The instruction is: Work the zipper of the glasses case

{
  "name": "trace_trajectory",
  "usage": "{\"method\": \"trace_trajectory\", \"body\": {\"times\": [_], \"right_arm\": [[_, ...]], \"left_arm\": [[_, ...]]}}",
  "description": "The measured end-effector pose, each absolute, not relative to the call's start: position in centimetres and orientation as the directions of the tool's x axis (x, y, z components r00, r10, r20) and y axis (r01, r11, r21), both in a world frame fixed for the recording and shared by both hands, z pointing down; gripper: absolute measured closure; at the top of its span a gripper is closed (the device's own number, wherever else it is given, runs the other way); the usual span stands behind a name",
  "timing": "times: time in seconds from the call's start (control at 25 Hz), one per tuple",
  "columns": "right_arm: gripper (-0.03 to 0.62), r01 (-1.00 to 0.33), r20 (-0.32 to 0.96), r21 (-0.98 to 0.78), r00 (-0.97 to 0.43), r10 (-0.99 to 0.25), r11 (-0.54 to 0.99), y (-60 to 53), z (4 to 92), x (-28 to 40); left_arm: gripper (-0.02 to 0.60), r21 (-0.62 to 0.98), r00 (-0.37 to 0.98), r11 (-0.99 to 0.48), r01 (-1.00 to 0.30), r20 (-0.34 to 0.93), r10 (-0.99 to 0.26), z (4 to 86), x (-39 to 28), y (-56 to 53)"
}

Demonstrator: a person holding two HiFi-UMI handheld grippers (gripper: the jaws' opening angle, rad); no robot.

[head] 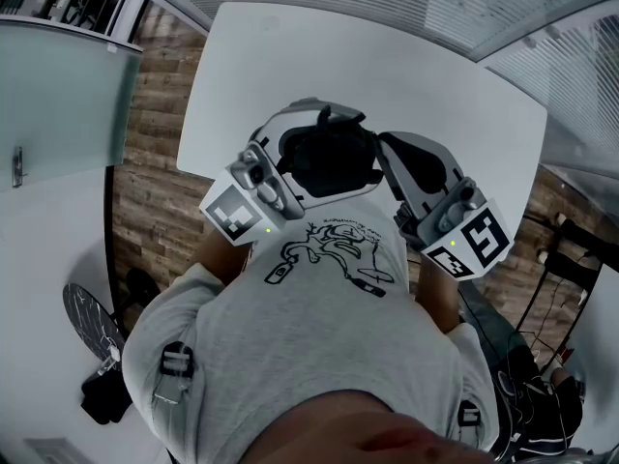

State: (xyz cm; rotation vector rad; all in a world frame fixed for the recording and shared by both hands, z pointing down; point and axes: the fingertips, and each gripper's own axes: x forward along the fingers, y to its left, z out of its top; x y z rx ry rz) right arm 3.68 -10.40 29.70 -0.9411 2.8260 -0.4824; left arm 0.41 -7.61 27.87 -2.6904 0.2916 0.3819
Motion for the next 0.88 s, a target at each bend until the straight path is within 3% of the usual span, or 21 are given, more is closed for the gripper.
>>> {"method": "trace_trajectory", "body": {"times": [0.28, 0.56, 0.88], "right_arm": [[0.589, -0.567, 0.000, -0.350, -0.796, -0.605, 0.746, -10.5, 30.6, 3.7], [0.589, -0.586, 0.036, -0.372, -0.784, -0.620, 0.720, -10.7, 32.1, 3.6], [0.588, -0.587, 0.070, -0.434, -0.779, -0.624, 0.684, -11.6, 34.6, 4.2]], "left_arm": [[0.328, -0.344, 0.932, -0.906, -0.247, -0.341, -0.125, 25.0, 1.3, -7.8], [0.328, -0.279, 0.958, -0.936, -0.214, -0.245, -0.146, 25.7, 2.3, -8.6], [0.328, -0.238, 0.967, -0.953, -0.188, -0.217, -0.136, 26.6, 3.6, -9.6]]}}
